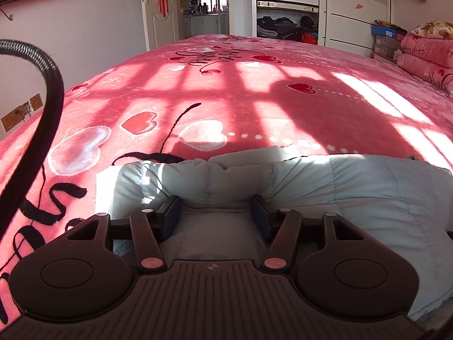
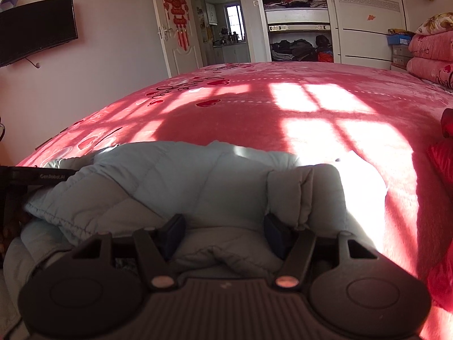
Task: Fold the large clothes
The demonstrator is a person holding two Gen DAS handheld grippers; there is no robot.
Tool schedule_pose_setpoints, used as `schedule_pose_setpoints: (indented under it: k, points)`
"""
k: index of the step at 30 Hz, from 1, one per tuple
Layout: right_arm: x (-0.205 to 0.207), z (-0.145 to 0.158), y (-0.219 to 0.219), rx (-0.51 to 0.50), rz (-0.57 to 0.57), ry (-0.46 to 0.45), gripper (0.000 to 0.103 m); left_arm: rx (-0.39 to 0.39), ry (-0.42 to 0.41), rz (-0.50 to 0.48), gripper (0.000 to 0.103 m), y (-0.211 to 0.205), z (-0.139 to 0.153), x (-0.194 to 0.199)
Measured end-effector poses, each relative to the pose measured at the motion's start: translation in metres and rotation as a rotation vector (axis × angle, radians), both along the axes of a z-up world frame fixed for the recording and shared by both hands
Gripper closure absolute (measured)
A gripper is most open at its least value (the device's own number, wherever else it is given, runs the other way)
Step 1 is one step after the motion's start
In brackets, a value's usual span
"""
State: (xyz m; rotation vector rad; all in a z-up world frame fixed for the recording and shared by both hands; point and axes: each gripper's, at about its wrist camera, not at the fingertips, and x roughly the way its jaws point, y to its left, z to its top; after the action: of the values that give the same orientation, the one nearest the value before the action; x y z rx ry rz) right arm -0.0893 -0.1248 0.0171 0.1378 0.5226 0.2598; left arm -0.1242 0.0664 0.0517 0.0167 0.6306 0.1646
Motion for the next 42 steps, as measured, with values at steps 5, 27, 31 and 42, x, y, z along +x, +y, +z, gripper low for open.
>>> schedule_pose_setpoints:
  k: [5, 27, 31, 42]
  points:
    - [-0.013, 0.012, -0.01, 0.066, 0.0, 0.016, 0.025, 0.03, -0.003, -0.008, 0.03, -0.004, 0.023, -0.019]
    - [-0.163, 0.07, -0.07, 0.098, -0.178, 0.128, 0.003, -0.109, 0.062, -0.018, 0.007, 0.053, 0.081, -0.251]
    - [-0.191, 0.07, -0.076, 0.096, -0.198, 0.161, 0.003, -0.154, 0.079, -0.008, 0.005, 0.064, 0.077, -0.267]
    - [-0.234, 0.058, -0.095, 0.189, -0.171, 0.404, 0.003, -0.353, 0.215, 0.016, 0.005, 0.091, 0.041, -0.265]
